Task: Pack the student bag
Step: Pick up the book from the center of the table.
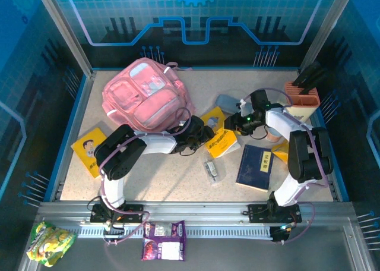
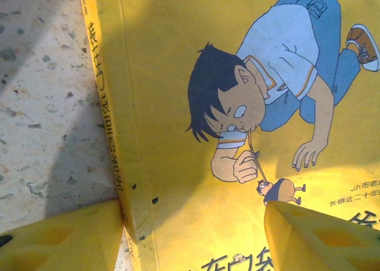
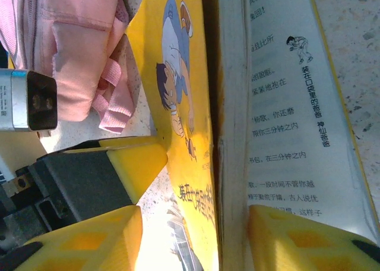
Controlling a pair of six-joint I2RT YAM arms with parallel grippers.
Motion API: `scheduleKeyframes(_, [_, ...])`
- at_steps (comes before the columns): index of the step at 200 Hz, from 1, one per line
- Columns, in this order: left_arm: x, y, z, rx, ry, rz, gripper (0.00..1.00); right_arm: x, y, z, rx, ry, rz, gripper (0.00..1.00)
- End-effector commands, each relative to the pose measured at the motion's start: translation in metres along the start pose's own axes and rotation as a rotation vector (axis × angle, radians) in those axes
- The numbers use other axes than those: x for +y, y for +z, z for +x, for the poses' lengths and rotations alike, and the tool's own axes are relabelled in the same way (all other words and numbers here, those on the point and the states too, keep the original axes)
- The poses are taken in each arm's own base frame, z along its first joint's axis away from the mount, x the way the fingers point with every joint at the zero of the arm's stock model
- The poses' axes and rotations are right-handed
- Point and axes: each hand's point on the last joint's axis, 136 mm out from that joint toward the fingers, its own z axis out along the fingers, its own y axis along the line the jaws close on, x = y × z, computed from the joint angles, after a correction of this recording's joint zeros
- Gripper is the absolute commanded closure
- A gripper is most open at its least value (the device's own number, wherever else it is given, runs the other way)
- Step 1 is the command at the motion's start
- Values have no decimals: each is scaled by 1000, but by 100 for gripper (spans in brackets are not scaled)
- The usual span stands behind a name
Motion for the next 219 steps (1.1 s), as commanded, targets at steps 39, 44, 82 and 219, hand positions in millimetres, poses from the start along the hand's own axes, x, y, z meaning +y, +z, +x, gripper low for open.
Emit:
scheduleKeyframes(39, [25,8,-19,-65,20,-58,36,14,-16,11,15,-7,-45,58])
scheduleKeyframes(44, [26,9,-19,-64,19,-59,36,15,-15,13,21,-6,-50,59])
scheduleKeyframes(82, [23,10,-19,-61,19,-52,36,7,-9,16,46,2,-32,65])
scheduleKeyframes(219, [-17,-26,-33,-100,50,35,33,25,-26,-8,-54,-48,-50,100])
